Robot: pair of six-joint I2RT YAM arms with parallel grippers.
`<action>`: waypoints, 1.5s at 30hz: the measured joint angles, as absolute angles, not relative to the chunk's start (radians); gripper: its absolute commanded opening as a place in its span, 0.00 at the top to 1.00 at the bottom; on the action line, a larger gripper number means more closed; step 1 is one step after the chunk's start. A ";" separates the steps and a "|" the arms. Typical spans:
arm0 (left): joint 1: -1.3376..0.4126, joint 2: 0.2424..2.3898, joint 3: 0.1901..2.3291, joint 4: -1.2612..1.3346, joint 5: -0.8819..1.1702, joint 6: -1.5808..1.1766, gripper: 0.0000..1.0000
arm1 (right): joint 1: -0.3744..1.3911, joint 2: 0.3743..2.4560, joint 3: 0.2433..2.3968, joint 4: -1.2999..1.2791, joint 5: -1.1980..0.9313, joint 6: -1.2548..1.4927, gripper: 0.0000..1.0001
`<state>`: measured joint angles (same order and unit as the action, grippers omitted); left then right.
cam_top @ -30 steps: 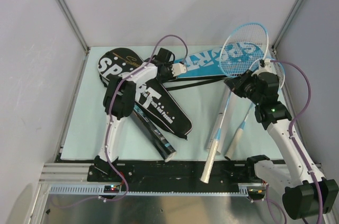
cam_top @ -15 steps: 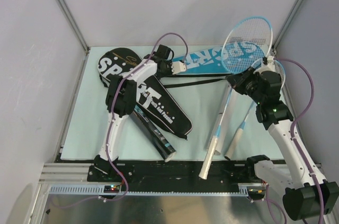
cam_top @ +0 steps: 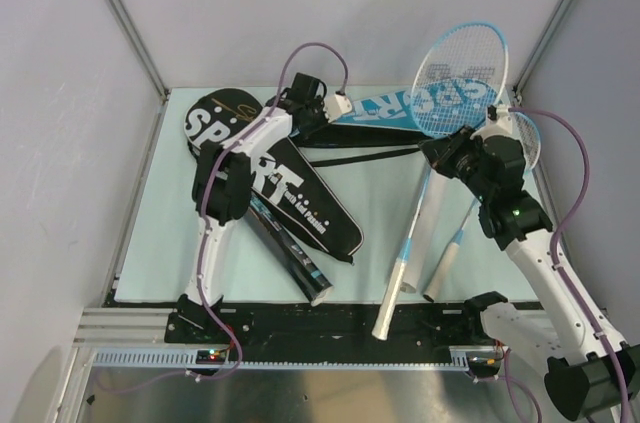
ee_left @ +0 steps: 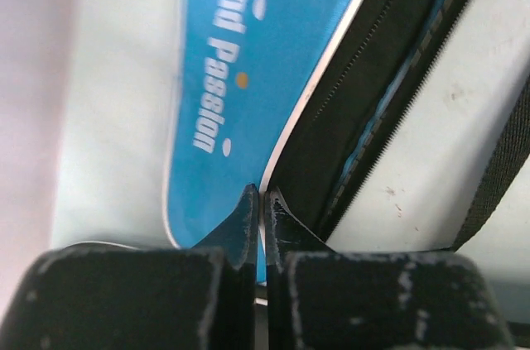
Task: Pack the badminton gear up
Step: Open the racket bag at the center of the board, then place the racket in the racket bag.
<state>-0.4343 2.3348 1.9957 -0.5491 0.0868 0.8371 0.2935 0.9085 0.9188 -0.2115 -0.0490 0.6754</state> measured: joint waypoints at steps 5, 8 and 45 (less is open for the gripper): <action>-0.443 2.220 1.991 -0.443 0.058 0.717 1.00 | 0.300 0.878 0.919 -0.237 -0.018 0.661 1.00; -0.455 2.153 1.991 -0.386 0.008 0.675 1.00 | 0.300 0.849 0.919 -0.254 -0.006 0.653 1.00; -0.605 1.386 1.258 -0.369 -0.225 -0.147 1.00 | 0.460 0.958 0.623 -0.141 -0.435 1.039 1.00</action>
<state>-0.6052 1.3861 1.2583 -0.3687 -0.2249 -0.1467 0.4603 0.9581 0.6231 -0.1413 -0.4355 1.0393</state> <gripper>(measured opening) 0.010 0.120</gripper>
